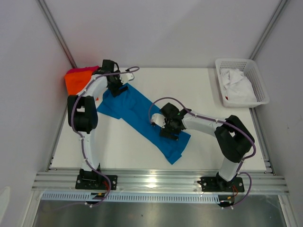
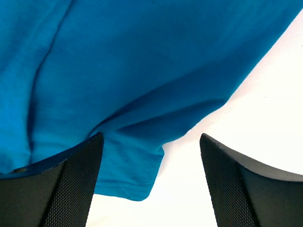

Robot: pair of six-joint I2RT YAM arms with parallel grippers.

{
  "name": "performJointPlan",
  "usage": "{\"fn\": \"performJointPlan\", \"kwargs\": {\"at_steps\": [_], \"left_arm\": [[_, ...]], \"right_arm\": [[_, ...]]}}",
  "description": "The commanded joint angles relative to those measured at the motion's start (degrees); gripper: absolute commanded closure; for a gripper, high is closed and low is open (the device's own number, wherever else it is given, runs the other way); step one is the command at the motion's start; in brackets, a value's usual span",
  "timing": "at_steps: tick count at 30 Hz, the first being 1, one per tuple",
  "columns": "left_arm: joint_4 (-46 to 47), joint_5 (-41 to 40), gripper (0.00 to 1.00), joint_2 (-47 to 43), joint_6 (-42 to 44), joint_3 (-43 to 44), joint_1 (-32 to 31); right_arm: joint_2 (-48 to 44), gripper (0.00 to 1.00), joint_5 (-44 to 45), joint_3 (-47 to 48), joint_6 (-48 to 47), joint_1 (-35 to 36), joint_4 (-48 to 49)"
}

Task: Fold and stack the t-shirts
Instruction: Fold the tshirt

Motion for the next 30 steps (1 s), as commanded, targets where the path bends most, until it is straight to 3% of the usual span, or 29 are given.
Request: {"fn": "performJointPlan", "kwargs": {"at_steps": [1,3,5,8,12,16,21,26,30], "left_arm": [[-4.74,-3.35,0.23,5.45,3.7,2.61,-2.69],[-7.89,-6.27,0.39,8.79,6.08,4.37,-4.19],[-12.62,-8.04,0.44,12.93,6.35,11.22,-5.68],[-7.15,-7.7,0.4,11.47,7.92,9.67,-7.35],[0.77,-6.02,0.35,6.71,11.44,-0.08,-8.5],[3.7,-6.46,0.29,5.03,12.06,-3.7,-8.85],[4.4,-5.32,0.28,6.7,7.32,0.07,-9.9],[14.22,-14.01,0.27,10.03,9.42,1.74,-13.33],[13.46,-17.62,0.27,16.01,10.83,13.39,-14.39]], "right_arm": [[0.68,0.15,1.06,2.26,0.65,-0.22,0.35],[0.85,0.15,1.33,2.61,0.73,-0.39,0.08],[1.2,0.15,1.07,2.97,0.91,-0.48,0.08],[1.99,0.15,0.71,3.49,1.35,-0.31,-0.27],[2.17,0.15,0.98,3.41,1.96,0.22,0.17],[1.91,0.15,0.8,3.49,2.49,0.49,0.7],[2.35,0.15,-0.43,4.2,2.75,2.5,0.87],[2.79,0.15,-1.22,4.11,2.75,5.49,-0.53],[2.96,0.15,-3.06,5.33,3.1,6.46,-1.76]]}}
